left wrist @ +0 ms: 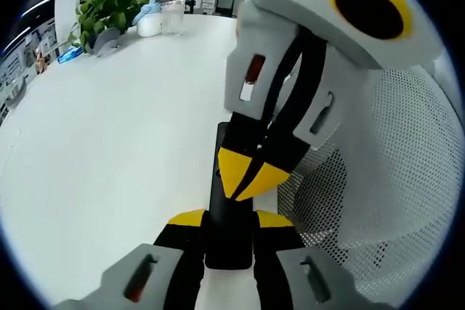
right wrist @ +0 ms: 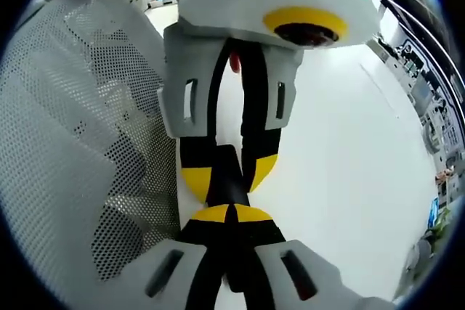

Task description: Press the specified remote control buttons in sequence, fully releasing each button before pressing the next.

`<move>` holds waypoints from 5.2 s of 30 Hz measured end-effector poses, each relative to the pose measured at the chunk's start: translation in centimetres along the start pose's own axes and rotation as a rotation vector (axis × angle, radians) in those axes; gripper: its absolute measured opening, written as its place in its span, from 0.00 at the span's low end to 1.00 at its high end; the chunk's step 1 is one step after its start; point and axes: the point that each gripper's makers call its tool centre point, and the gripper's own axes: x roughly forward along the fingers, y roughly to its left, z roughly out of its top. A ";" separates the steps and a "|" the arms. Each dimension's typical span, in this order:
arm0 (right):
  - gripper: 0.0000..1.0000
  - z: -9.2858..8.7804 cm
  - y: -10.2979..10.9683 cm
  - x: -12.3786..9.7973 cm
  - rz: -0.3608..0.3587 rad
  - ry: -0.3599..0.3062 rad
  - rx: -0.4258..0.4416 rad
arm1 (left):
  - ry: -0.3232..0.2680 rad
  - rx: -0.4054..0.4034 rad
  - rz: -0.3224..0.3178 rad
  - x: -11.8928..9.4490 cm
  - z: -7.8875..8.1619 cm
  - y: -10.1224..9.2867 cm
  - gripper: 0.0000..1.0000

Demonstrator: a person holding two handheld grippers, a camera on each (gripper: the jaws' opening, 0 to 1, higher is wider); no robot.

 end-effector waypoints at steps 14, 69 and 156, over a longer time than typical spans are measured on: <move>0.00 0.0 0.0 0.1 0.000 0.028 -0.036 | -0.006 0.007 0.006 0.0 0.0 0.0 0.19; 0.27 -4.7 -0.7 -1.2 0.038 0.079 0.147 | 0.015 0.044 0.026 0.1 0.0 -0.2 0.19; 0.26 -4.7 -1.1 -0.8 -0.001 0.074 0.218 | -0.372 -0.314 0.860 -19.8 -2.5 1.4 0.99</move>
